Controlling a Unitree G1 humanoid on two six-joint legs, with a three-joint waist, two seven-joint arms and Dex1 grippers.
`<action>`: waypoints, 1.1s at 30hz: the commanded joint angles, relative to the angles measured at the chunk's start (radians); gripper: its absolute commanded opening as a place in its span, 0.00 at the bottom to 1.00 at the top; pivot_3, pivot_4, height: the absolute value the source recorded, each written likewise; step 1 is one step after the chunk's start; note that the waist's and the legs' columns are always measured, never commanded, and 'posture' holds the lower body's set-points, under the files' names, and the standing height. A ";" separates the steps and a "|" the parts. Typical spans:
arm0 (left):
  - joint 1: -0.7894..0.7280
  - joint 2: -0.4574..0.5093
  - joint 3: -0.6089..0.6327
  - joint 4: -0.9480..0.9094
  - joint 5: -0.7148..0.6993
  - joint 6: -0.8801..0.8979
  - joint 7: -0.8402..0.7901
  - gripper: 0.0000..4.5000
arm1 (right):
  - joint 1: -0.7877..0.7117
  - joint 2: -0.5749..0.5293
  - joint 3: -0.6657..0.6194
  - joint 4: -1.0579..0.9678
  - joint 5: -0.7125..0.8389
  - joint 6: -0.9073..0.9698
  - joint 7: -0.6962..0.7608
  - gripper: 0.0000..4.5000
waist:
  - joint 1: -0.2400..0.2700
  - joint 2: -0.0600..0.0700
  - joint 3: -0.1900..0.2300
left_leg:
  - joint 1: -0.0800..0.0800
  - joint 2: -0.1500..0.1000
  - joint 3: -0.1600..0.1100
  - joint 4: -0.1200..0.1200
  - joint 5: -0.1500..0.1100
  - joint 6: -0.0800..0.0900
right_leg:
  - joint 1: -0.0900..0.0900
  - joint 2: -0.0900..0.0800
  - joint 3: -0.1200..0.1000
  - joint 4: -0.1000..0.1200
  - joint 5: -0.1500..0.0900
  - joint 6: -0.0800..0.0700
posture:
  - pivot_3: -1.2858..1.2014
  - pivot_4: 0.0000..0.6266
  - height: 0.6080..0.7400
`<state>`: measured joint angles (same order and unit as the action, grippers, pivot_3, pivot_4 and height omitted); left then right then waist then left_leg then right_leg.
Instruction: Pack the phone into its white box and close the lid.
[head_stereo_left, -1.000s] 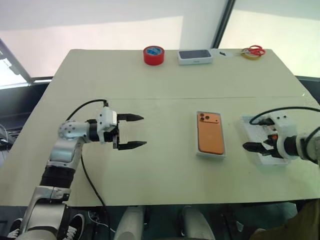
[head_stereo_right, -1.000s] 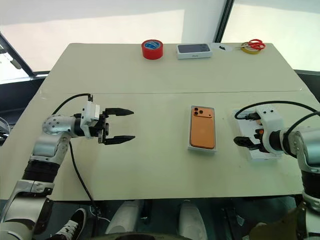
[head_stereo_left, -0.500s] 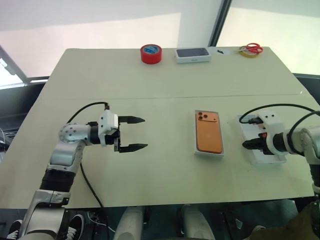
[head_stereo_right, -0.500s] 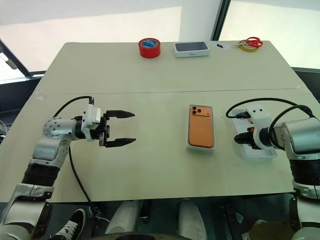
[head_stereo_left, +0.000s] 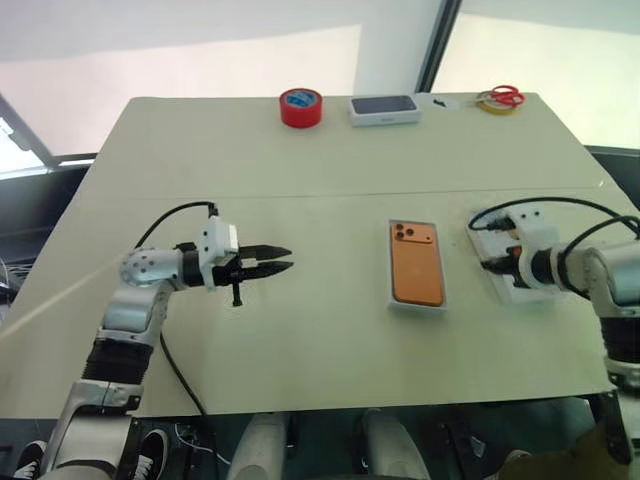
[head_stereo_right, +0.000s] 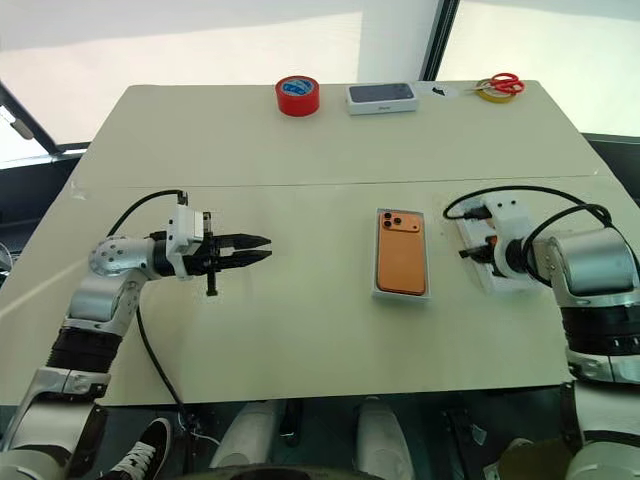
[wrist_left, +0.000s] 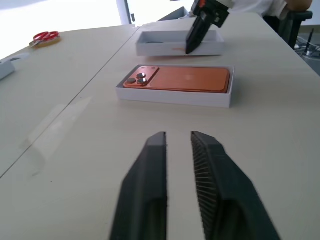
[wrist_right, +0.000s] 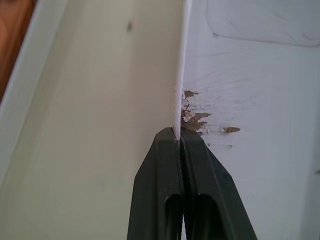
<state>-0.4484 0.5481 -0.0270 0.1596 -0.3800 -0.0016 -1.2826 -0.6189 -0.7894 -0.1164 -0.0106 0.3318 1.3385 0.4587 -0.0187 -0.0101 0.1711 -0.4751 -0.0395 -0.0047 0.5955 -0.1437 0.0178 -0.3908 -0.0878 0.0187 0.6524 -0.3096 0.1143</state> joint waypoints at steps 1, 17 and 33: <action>-0.028 -0.016 0.013 -0.003 -0.022 0.028 0.029 0.01 | -0.072 0.067 -0.089 -0.006 0.006 -0.133 -0.036 0.00 | 0.004 0.000 0.000 | 0.000 0.000 0.000 0.000 0.000 0.000 | 0.000 0.000 0.000 0.000 0.000 0.000 | 0.52 0.24 0.98; 0.039 -0.160 -0.002 -0.135 -0.026 0.128 0.273 0.01 | 0.064 0.692 -0.510 -0.356 0.782 0.272 -0.177 0.00 | 0.008 0.000 0.000 | 0.002 0.000 -0.001 0.001 0.001 0.000 | -0.001 0.000 -0.002 0.011 0.002 0.004 | 0.52 0.24 0.98; -0.013 -0.337 -0.162 0.027 0.075 0.067 0.302 0.01 | 0.216 0.386 -0.296 -0.005 1.233 -0.006 -0.553 0.00 | 0.010 0.000 -0.001 | 0.003 0.000 0.001 0.001 0.002 0.001 | 0.002 0.001 -0.002 0.008 0.001 0.001 | 0.52 0.24 0.98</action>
<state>-0.4275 0.2248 -0.1825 0.1858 -0.3068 0.0931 -0.9816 -0.4037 -0.3806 -0.4158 -0.0332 1.6132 1.3668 -0.0929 -0.0089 -0.0100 0.1701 -0.4723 -0.0391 -0.0041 0.5972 -0.1413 0.0198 -0.3889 -0.0874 0.0164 0.6599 -0.3085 0.1166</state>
